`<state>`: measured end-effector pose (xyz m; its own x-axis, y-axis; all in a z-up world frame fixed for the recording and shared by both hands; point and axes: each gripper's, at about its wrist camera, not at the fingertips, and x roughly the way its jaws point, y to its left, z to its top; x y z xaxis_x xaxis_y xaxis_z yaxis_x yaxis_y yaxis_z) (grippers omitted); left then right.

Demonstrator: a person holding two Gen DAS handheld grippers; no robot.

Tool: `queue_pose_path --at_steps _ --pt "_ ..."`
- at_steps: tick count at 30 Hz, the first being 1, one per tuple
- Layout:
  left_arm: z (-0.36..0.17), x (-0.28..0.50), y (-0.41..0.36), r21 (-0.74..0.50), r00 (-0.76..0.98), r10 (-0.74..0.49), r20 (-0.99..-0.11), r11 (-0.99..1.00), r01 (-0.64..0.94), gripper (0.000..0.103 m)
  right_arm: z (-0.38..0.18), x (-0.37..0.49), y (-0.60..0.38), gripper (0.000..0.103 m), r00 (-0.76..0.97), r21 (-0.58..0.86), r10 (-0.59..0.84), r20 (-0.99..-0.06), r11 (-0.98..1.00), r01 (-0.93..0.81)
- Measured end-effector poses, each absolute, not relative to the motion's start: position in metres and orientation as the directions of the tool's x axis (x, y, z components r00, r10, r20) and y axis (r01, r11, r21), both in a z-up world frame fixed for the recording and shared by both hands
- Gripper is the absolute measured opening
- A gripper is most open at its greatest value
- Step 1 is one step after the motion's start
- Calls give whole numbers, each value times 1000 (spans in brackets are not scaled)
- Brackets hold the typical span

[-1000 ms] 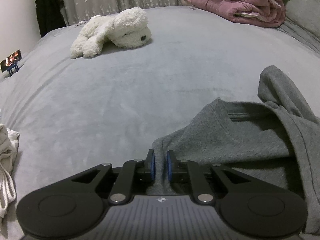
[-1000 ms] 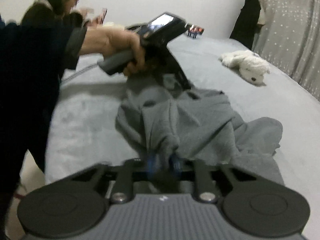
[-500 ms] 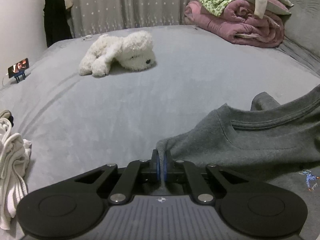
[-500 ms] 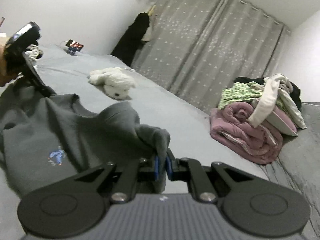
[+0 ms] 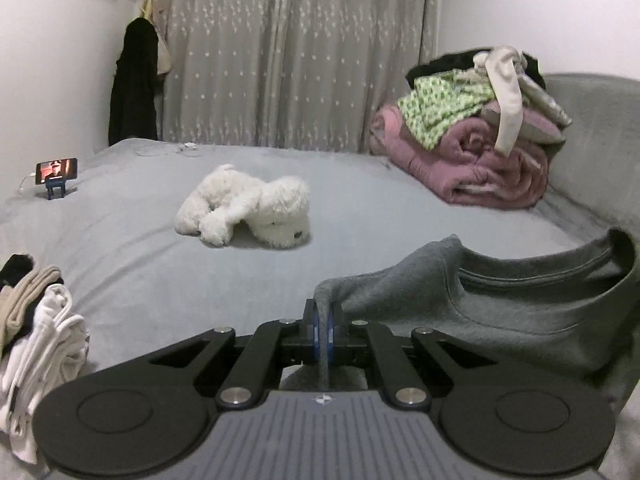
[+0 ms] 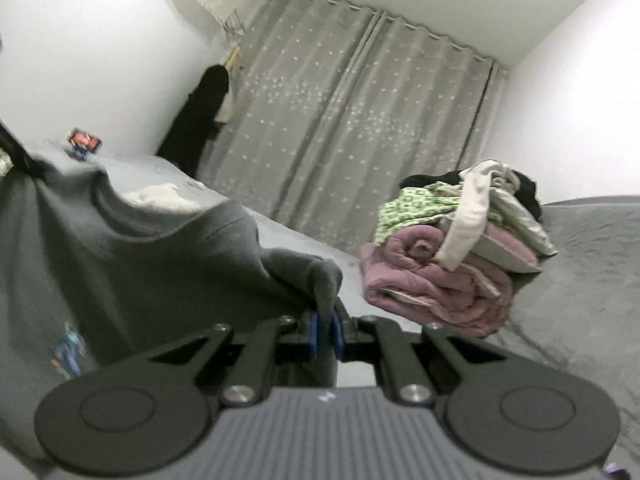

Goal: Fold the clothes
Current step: 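Lift the grey shirt high with both grippers and shake it out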

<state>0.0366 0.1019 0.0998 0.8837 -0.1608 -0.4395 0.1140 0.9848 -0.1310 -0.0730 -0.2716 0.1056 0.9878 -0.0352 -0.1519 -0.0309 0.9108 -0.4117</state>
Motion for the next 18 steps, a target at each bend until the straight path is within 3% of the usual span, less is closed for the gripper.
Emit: queue_pose_path --at_steps 7,11,18 --pt "117 5 114 -179 915 -148 -376 980 85 3 127 -90 -258 7 996 -406 -81 -39 912 59" --pt "134 -16 111 -133 929 -95 -357 990 50 3 140 -107 -250 7 996 -424 -94 11 901 90" --pt "198 -59 106 -105 971 -74 -229 993 51 3 185 -143 -247 7 984 -414 -116 137 895 164"
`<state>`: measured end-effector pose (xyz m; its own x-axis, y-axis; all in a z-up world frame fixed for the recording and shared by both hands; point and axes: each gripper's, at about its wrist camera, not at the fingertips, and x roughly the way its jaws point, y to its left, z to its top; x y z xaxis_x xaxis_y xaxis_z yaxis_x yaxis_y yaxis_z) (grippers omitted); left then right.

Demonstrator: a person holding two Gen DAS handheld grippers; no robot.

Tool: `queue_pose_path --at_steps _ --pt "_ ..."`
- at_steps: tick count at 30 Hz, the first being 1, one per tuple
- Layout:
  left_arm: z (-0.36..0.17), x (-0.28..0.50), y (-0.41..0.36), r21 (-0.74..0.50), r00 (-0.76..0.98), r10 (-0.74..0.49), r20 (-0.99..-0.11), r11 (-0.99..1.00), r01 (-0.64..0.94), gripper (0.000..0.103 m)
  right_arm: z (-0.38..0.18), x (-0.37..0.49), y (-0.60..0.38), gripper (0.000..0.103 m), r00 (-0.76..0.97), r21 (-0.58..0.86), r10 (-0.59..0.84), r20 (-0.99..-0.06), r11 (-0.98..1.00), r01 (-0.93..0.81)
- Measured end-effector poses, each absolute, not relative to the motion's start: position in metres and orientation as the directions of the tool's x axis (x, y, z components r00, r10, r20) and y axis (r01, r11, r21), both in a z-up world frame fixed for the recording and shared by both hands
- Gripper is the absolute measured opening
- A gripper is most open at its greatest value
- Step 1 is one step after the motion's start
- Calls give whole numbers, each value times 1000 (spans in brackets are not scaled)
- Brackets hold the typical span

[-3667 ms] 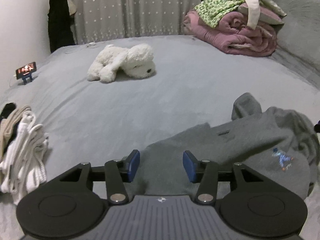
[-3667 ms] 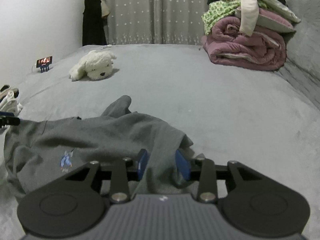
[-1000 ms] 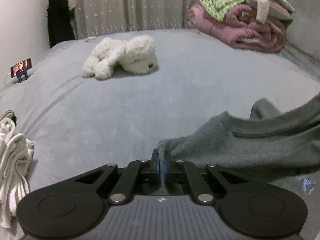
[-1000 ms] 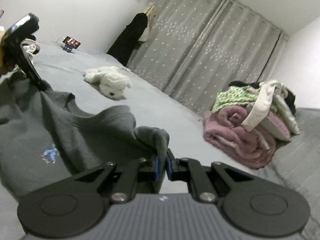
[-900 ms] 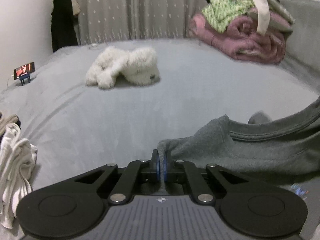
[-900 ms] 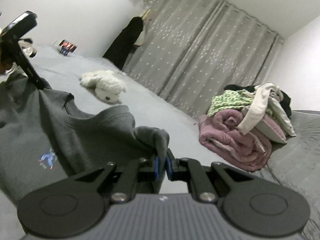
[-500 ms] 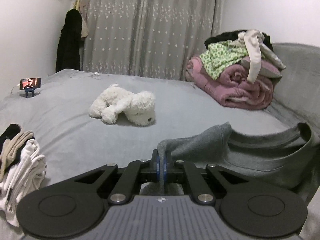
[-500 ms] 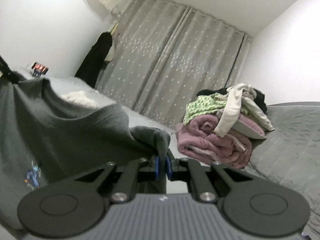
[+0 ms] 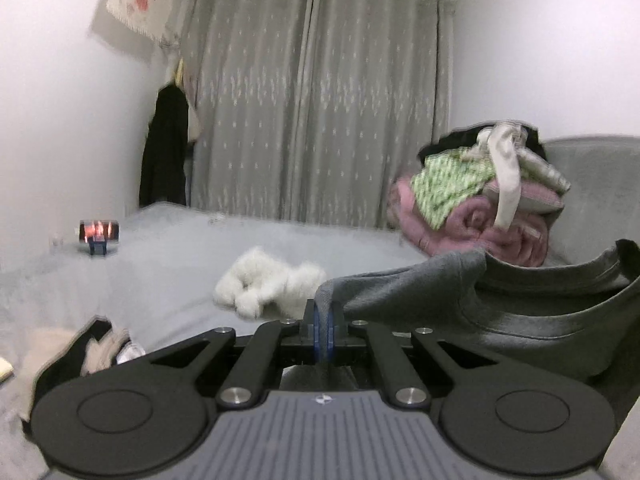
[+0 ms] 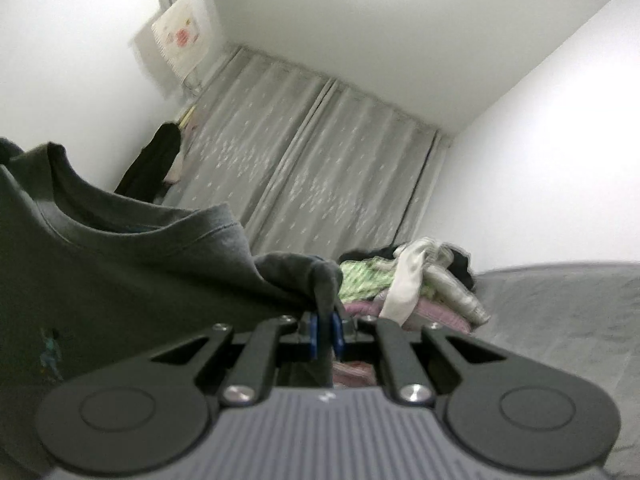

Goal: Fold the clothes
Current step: 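Lift the grey shirt high with both grippers and shake it out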

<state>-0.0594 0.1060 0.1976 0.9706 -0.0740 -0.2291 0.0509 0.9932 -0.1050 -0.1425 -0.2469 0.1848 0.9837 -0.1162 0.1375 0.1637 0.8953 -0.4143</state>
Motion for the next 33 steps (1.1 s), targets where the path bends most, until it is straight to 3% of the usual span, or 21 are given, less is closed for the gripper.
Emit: queue_pose_path --at_steps 11,24,29,33 --pt "324 -135 110 -79 995 -83 57 993 88 3 292 -189 -250 7 904 -375 -146 402 874 308" --pt "391 -181 123 -94 966 -81 246 990 107 3 376 -214 -262 7 824 -317 -143 548 876 363" --pt "390 -178 125 -81 961 -92 262 990 117 3 380 -205 -268 7 820 -309 -152 552 876 371" --pt "372 -154 122 -68 976 -75 206 994 90 3 357 -181 -268 7 856 -336 -159 492 872 355"
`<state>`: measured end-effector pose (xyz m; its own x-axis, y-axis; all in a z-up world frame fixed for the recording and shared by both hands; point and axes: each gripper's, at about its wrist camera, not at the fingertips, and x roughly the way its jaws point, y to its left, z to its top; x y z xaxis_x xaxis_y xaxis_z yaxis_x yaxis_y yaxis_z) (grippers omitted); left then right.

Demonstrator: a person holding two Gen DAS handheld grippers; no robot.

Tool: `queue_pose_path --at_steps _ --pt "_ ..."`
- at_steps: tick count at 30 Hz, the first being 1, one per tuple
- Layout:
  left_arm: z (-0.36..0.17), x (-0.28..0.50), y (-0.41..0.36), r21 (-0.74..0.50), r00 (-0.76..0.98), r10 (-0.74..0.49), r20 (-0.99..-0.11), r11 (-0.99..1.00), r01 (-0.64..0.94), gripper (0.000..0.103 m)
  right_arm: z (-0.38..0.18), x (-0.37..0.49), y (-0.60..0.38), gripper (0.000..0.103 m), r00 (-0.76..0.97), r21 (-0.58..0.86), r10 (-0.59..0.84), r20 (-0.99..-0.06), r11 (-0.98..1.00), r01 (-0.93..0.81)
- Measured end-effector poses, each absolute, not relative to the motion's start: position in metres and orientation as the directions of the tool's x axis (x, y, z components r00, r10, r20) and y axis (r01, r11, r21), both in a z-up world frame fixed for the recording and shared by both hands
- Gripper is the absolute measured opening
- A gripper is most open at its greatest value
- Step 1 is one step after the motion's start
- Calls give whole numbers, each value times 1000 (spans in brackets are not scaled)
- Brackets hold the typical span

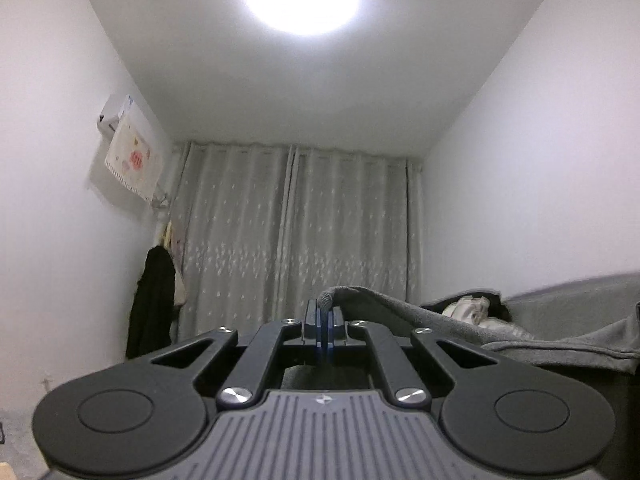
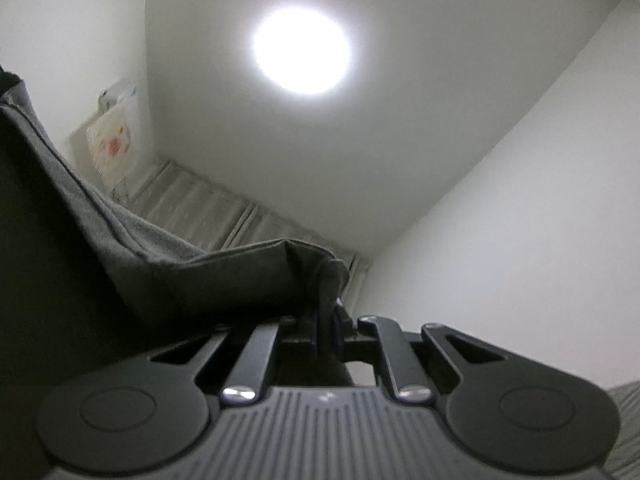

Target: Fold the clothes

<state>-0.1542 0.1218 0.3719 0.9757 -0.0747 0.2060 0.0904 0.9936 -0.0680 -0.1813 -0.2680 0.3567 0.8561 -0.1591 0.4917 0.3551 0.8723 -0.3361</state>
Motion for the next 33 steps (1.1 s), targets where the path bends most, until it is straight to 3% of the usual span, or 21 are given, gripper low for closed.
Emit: queue_pose_path --at_steps 8,21,26,33 --pt "318 -55 98 6 999 -39 -7 999 39 3 307 -106 -272 7 931 -373 -199 306 875 309" --pt "182 127 31 170 944 52 -327 985 5 3 201 83 -283 7 963 -395 -248 -107 899 188" --pt "142 189 18 173 904 84 -420 985 -11 3 152 152 -287 7 935 -363 -259 -242 918 161" --pt "81 258 -7 235 852 145 -503 972 -26 3 92 209 -298 7 875 -406 -318 -365 900 158"
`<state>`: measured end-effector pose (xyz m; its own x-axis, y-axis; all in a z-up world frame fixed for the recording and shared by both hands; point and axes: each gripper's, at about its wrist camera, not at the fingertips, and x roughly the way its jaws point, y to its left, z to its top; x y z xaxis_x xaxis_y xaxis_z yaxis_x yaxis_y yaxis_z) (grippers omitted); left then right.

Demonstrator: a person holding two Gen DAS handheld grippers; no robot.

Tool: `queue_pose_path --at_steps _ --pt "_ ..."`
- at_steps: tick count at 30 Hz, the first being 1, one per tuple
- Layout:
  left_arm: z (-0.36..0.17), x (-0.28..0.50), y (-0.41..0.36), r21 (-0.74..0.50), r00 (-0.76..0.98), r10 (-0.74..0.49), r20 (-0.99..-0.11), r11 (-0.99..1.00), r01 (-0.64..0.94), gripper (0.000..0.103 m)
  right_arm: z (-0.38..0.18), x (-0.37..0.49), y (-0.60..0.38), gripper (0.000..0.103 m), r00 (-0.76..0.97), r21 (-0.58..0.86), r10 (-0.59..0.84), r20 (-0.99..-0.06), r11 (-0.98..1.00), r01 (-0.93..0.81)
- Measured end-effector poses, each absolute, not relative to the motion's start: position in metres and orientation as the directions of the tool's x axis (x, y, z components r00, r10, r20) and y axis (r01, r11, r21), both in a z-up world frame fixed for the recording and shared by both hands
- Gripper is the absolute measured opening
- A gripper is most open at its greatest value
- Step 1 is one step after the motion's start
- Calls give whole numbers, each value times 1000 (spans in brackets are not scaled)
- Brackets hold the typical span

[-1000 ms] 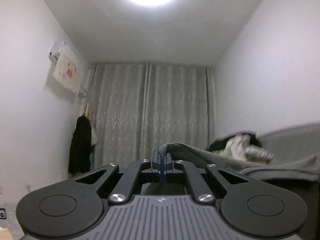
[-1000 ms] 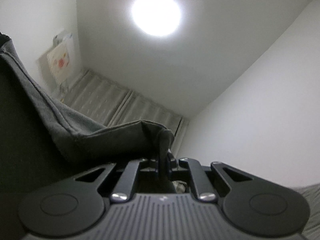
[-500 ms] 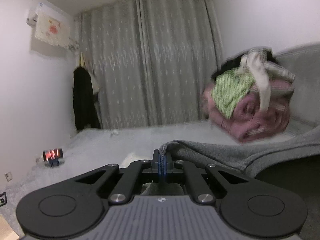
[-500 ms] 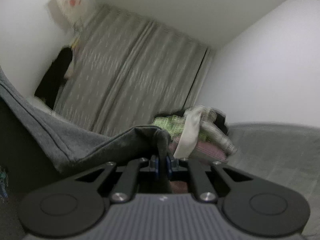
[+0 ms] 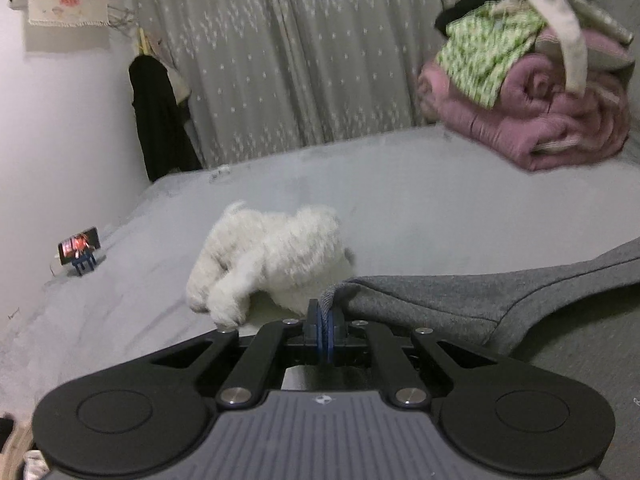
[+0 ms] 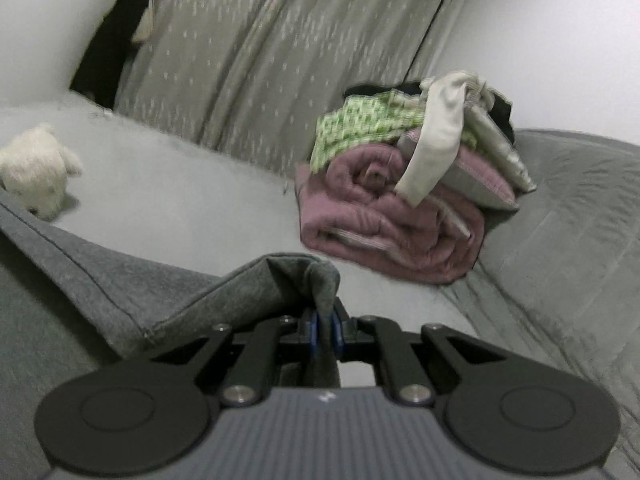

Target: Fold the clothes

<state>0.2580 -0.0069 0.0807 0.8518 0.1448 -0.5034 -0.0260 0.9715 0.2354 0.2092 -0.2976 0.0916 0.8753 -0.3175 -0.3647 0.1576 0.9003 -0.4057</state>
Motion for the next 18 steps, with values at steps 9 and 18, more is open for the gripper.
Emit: queue_pose_path --at_steps 9,18 --pt "28 298 -28 303 798 195 -571 953 -16 5 19 272 -296 7 781 -429 -380 -496 889 161" --pt "29 304 5 120 771 67 -634 993 12 41 -10 296 -308 7 718 -456 -432 -546 872 178"
